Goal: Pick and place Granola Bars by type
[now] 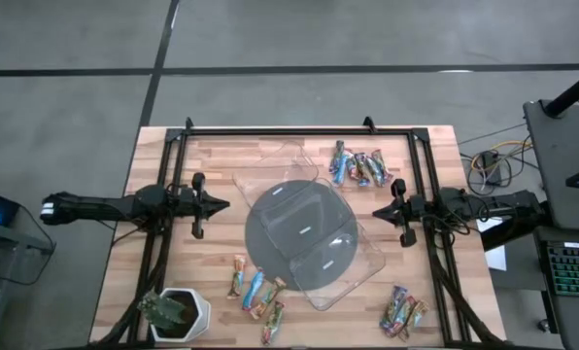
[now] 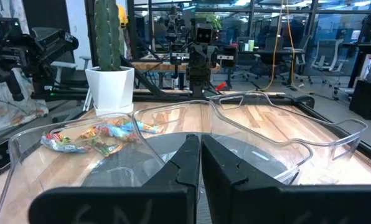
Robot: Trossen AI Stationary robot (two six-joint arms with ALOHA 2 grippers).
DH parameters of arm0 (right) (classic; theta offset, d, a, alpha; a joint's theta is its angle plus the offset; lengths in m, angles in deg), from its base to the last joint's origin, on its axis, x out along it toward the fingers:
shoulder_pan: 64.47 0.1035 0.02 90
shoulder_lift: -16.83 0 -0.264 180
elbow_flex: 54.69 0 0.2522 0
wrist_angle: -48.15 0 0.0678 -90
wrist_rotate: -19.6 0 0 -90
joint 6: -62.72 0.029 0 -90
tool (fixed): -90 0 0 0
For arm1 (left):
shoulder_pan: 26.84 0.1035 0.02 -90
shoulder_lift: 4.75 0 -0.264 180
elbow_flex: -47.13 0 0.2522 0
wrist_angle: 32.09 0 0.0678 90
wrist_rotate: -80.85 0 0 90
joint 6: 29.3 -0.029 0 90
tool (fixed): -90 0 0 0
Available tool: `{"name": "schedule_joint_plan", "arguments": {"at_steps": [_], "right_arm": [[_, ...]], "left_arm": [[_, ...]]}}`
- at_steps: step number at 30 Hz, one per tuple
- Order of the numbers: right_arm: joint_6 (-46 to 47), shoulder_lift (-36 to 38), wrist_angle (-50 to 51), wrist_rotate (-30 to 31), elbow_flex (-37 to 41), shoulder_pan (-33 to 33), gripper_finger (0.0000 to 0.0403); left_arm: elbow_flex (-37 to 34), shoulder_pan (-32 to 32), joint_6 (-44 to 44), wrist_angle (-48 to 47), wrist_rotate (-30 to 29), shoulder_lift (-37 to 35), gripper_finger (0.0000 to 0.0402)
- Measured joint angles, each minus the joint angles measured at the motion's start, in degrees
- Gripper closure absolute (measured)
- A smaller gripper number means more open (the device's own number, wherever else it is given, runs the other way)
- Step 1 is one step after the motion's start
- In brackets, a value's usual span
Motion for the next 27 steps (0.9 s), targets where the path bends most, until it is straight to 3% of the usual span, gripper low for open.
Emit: {"name": "schedule_joint_plan", "arguments": {"at_steps": [27], "right_arm": [[-0.2, 0.0, 0.0, 0.0, 0.0, 0.0, 0.0394]], "left_arm": [[0.0, 0.0, -0.5, 0.1, -0.1, 0.0, 0.0402]]}}
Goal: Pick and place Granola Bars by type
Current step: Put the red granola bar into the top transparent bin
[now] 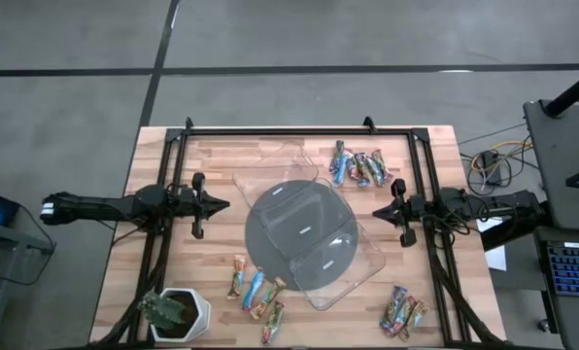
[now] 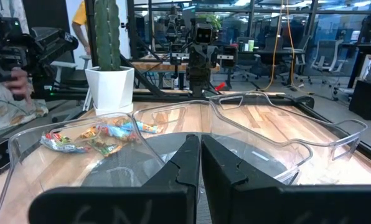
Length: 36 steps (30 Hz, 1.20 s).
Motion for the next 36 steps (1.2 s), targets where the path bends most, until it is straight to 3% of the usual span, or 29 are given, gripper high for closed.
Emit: {"name": "schedule_joint_plan", "arguments": {"at_steps": [16, 22, 28, 36], "right_arm": [[-1.1, 0.0, -5.2, 0.2, 0.0, 0.0, 0.0394], [-1.3, 0.0, -10.3, 0.2, 0.0, 0.0, 0.0394], [-1.8, 0.0, -24.8, 4.5, 0.0, 0.0, 0.0394], [-3.1, 0.0, -44.4, 12.1, -0.6, 0.0, 0.0394]], "left_arm": [[0.0, 0.0, 8.8, 4.4, -0.2, 0.1, 0.0402], [0.0, 0.0, 8.9, 13.5, -0.3, 0.1, 0.0402], [1.6, 0.0, 9.6, 26.8, -0.9, 0.1, 0.0402], [14.9, 0.0, 7.2, 24.7, -0.8, 1.7, 0.0402]]}}
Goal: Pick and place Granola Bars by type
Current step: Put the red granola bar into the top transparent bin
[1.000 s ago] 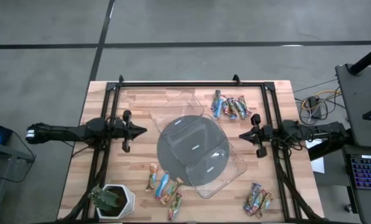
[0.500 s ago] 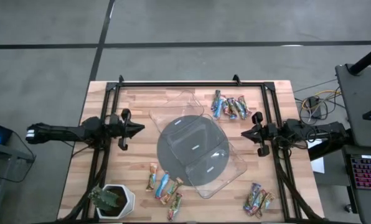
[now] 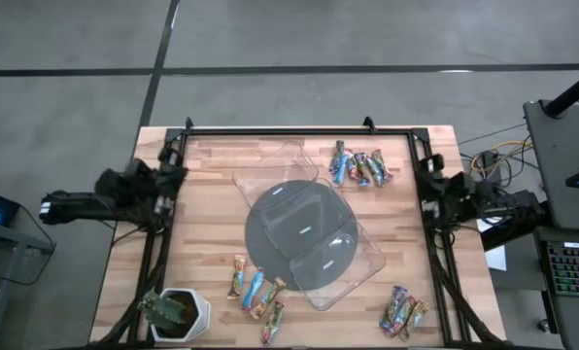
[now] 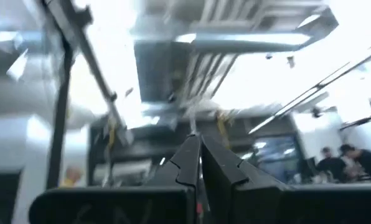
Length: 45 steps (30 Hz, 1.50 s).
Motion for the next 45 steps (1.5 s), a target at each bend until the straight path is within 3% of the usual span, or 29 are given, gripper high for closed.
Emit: {"name": "schedule_joint_plan", "arguments": {"at_steps": [8, 15, 24, 29, 34, 41, 45], "right_arm": [[-2.7, -5.4, 3.9, 0.0, -16.0, 0.0, 0.0394], [-3.3, -18.0, 21.0, -0.1, -38.5, 0.0, 0.0394], [-2.1, -35.0, 49.7, -0.1, -67.0, 0.0, 0.0394], [0.8, -42.6, 64.8, -0.1, -79.2, 0.0, 0.0394], [2.8, -48.3, 75.6, -0.1, -88.0, 0.0, 0.0394], [4.5, -53.6, 83.2, 0.5, -95.8, 0.0, 0.0394], [4.9, -55.6, 85.8, 2.0, -98.4, 0.0, 0.0394]], "left_arm": [[25.1, 0.0, -3.0, -24.0, 0.1, 7.7, 0.0402], [45.7, 0.0, -4.4, -41.5, 0.1, 17.3, 0.0402], [65.8, 0.0, -4.7, -61.4, 0.1, 27.1, 0.0402], [73.1, 0.0, -4.3, -71.3, 0.1, 31.0, 0.0402], [76.6, 0.0, -4.1, -75.3, -1.8, 33.8, 0.0402], [77.2, 0.0, -4.5, -76.5, -12.5, 35.0, 0.0402], [77.1, 0.0, -4.6, -77.6, -13.7, 35.5, 0.0402]]}}
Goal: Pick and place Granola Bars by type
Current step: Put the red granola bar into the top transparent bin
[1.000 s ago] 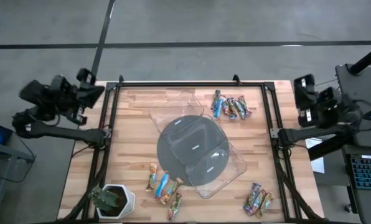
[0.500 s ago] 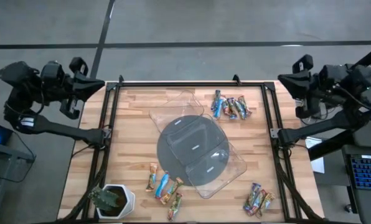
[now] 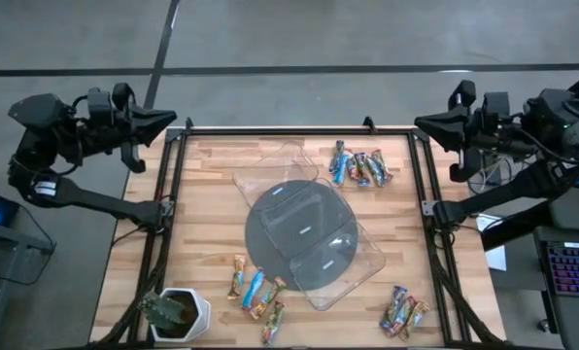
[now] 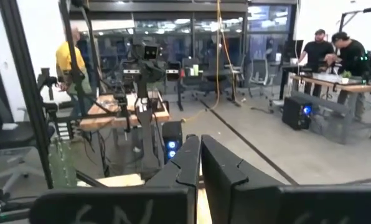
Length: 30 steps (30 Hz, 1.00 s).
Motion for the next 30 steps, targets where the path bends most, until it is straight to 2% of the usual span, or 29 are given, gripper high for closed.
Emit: {"name": "schedule_joint_plan", "arguments": {"at_steps": [12, 16, 24, 30], "right_arm": [[0.7, -2.1, 3.8, 0.4, -1.2, 0.0, 0.0394], [3.3, -2.6, 6.6, 3.9, -1.2, 0.0, 0.0394], [7.3, -3.2, 11.2, 9.8, -1.1, 0.0, 0.0394], [8.9, -4.0, 13.6, 14.2, -1.1, 0.0, 0.0394]], "left_arm": [[0.0, 0.0, 0.1, -4.5, 0.3, 0.5, 0.0402], [0.2, 0.0, 0.7, -5.6, -0.5, 0.6, 0.0402], [3.6, 0.0, 1.5, -11.2, -8.1, 1.9, 0.0402], [4.8, 0.0, 2.4, -15.8, -9.2, 3.5, 0.0402]]}}
